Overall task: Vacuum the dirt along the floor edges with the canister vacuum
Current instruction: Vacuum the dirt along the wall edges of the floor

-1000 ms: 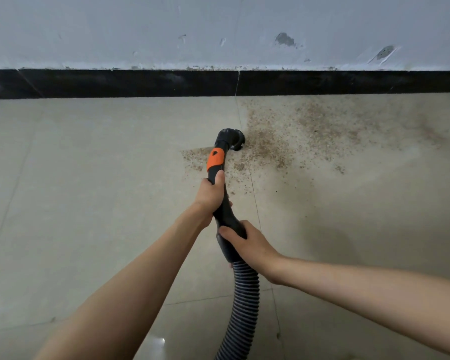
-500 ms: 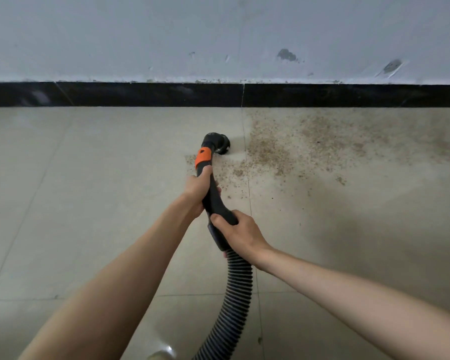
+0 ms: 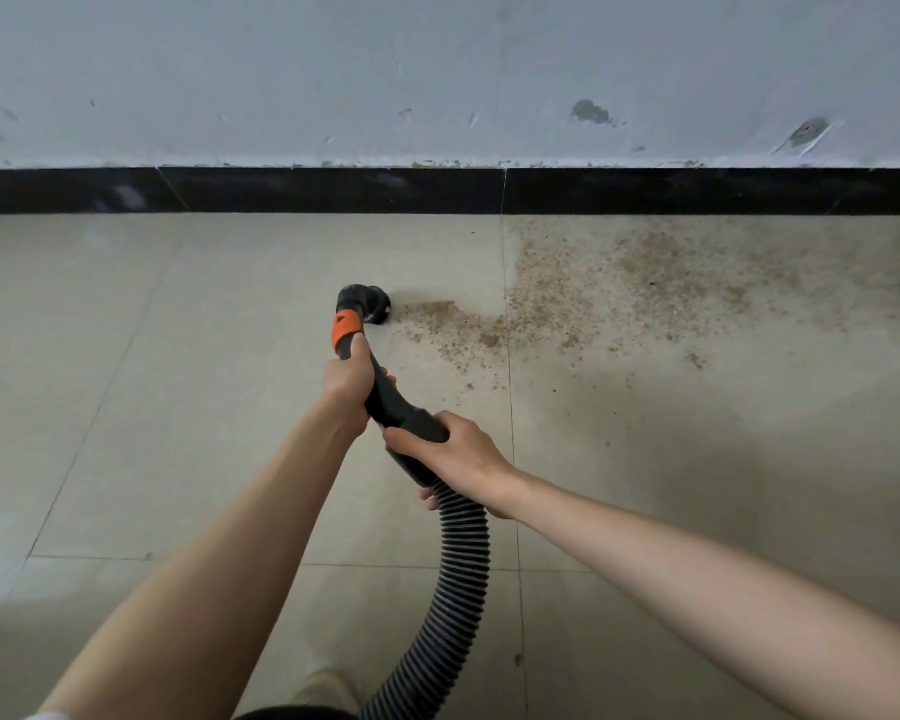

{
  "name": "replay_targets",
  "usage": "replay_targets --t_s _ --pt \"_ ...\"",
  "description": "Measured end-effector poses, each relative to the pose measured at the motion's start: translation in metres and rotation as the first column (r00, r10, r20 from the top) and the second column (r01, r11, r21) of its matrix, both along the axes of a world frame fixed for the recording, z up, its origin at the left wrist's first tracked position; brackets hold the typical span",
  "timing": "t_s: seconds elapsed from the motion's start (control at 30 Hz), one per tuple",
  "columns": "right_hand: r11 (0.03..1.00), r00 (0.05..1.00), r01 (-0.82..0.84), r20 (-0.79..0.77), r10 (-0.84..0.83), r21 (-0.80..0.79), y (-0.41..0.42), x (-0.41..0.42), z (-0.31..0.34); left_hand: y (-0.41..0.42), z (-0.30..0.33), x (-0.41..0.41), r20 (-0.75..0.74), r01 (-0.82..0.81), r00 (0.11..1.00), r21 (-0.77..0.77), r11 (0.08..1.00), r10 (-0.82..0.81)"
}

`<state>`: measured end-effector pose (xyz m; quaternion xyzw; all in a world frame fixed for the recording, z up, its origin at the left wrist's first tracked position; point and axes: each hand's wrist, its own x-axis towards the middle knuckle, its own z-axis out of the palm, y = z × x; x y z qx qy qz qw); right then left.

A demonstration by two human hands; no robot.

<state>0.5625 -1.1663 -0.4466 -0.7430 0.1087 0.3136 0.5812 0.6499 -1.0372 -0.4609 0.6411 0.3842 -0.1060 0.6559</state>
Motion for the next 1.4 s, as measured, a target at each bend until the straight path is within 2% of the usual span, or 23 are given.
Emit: replay_targets --t_s 0.13,0.3,0.47,0.7,0.93,1.1,1.23,1.4 --pt "0.998 0.998 0.066 -0.007 -0.066 0.016 -0.007 -0.007 0.001 -0.014 0.002 0.000 -0.009 0.055 0.998 -0.039 0.998 -0.056" --pt "0.985 0.988 0.156 0.012 -0.155 -0.074 -0.016 -0.019 0.000 -0.032 0.002 -0.006 -0.004 0.126 0.992 -0.143 0.982 -0.128" --pt "0.968 0.975 0.222 0.044 -0.219 -0.116 -0.028 -0.023 -0.007 -0.052 0.006 -0.008 -0.027 0.204 0.977 -0.176 0.963 -0.212" --pt "0.969 0.970 0.238 0.075 -0.233 -0.060 -0.034 -0.001 -0.021 -0.065 0.002 0.019 -0.031 0.253 0.966 -0.113 0.961 -0.258" --pt "0.973 0.969 0.224 0.120 -0.216 -0.056 -0.045 0.076 -0.030 -0.071 -0.008 0.093 -0.006 0.230 0.973 -0.050 0.972 -0.230" --pt "0.958 0.952 0.286 0.126 -0.280 -0.032 -0.050 0.118 -0.040 -0.082 -0.017 0.138 0.015 0.248 0.969 -0.041 0.968 -0.247" --pt "0.953 0.947 0.302 0.124 -0.297 -0.025 -0.053 0.121 -0.045 -0.088 -0.020 0.145 -0.019 0.291 0.957 0.001 0.957 -0.291" --pt "0.961 0.956 0.277 0.108 -0.274 -0.005 -0.052 0.084 -0.051 -0.087 -0.025 0.111 -0.032 0.345 0.938 0.019 0.938 -0.344"
